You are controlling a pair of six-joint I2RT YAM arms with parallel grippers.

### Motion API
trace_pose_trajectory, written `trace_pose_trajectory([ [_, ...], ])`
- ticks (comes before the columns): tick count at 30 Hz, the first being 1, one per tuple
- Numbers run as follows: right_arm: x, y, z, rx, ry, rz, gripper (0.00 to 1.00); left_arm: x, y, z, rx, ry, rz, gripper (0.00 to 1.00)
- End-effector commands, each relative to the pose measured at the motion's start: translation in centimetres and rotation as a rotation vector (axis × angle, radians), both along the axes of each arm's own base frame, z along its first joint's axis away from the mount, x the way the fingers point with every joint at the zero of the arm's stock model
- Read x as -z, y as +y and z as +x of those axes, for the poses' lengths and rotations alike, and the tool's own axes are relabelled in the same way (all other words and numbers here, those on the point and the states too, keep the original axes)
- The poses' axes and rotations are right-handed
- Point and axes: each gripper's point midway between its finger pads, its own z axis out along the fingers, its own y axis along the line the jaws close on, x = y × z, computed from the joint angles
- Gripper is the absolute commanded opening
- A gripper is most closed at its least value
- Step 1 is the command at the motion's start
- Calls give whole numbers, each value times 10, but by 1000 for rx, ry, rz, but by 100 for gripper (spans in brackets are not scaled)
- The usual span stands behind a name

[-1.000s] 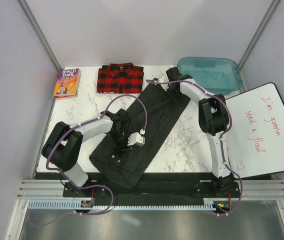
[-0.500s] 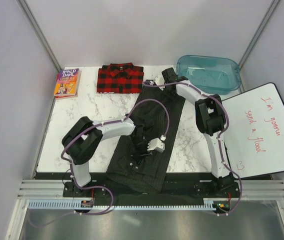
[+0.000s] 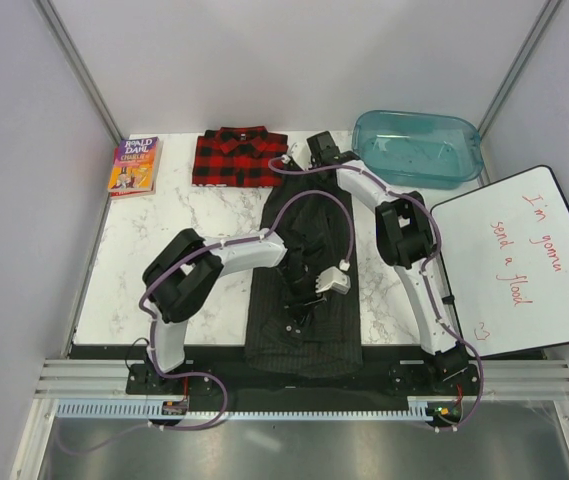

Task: Fold and stack the long sleeve shirts
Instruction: Fold the shirt

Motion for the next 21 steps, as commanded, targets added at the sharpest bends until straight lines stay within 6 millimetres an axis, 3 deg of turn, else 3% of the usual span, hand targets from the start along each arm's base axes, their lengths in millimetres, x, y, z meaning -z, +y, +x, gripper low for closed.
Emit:
trace_pose_trajectory([
  [1,22,19,-37,-52,156,110,29,-39,-24,-3,-15,-11,-144,49],
  [2,20,23,-53,-72,199,151,32,-63,-24,-3,-13,-53,-200,56],
  [3,-23,29,-58,-78,156,213,34,-75,-22,-5,-10,-67,-226,60],
  [4,-40,31,-65,-91,150,243,40,-82,-14,-11,-4,-73,-238,67],
  [5,-43,32,-83,-106,185,271,44,-104,-9,-14,1,-116,-292,70],
  [6,-86,33,-90,-120,137,317,47,-113,-3,-18,2,-130,-313,74],
  [8,-104,30,-117,-142,168,357,61,-118,15,-30,11,-136,-317,80],
  [9,-140,32,-130,-174,130,408,66,-134,22,-35,16,-174,-358,81],
  [11,-153,28,-155,-188,152,442,74,-138,40,-35,-11,-196,-364,91],
  [12,-181,30,-170,-228,119,488,75,-148,48,-35,-27,-228,-390,94],
  [13,-174,26,-186,-236,149,490,79,-149,56,-35,-21,-243,-404,95],
  [14,-197,21,-201,-264,105,518,80,-150,68,-29,-50,-259,-403,95],
  [15,-200,22,-215,-293,105,544,88,-145,80,-29,-32,-317,-408,96],
  [16,-180,19,-231,-300,140,548,91,-138,89,-25,-29,-356,-391,97],
  [17,-193,17,-247,-332,107,573,95,-130,96,-25,-14,-382,-375,96],
  [18,-190,21,-262,-383,125,606,98,-116,108,-28,31,-416,-361,96],
  [19,-168,20,-274,-400,147,619,98,-110,114,-27,26,-423,-356,96],
  [21,-175,22,-293,-459,130,663,98,-100,118,-35,51,-404,-388,94],
])
